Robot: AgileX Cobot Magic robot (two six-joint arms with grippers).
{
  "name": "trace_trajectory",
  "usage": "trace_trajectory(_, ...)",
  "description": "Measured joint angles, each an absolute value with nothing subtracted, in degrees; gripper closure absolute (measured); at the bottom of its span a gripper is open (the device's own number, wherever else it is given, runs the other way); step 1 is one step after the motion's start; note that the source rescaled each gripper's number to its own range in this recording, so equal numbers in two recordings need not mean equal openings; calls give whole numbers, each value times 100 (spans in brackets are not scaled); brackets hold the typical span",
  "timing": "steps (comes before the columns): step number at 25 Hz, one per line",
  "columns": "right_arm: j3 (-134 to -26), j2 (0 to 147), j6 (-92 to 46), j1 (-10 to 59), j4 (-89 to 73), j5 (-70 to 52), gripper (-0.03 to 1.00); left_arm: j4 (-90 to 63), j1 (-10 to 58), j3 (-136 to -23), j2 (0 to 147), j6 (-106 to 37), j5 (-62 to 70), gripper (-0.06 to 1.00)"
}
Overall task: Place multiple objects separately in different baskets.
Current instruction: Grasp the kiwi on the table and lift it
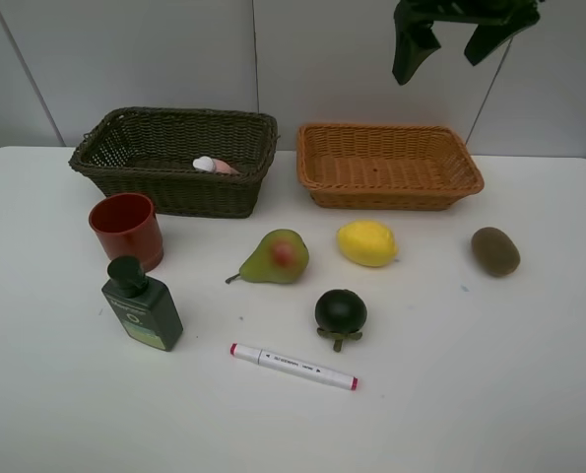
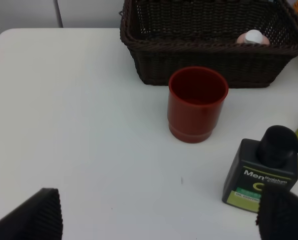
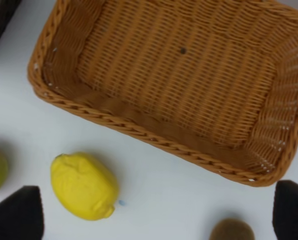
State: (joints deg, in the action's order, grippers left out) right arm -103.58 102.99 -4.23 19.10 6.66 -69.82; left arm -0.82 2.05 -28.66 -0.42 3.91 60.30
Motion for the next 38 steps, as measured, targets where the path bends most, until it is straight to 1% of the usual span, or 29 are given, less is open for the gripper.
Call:
trace_trajectory(7,-10358,10228,-422,1638,666,-6983,-3,-82,205,-2861,-42,391,6030,-6)
trace_trajectory(13,-10235,9968,-422,1259,665,-6981,-3,-82,205,-2861,-42,391,6030,-6)
trace_trajectory(22,-9048,9244,-422,597,795,-6986,-3,-82,205,-2861,-42,391,6030,-6)
trace_trajectory(27,-8292,9085,-422,484,791,-6957,-3,-82,205,-2861,-42,391,6030,-6)
trace_trajectory(38,-6752,9079,-422,466,686,-5495,-3,-82,205,-2861,-42,391,6030,-6)
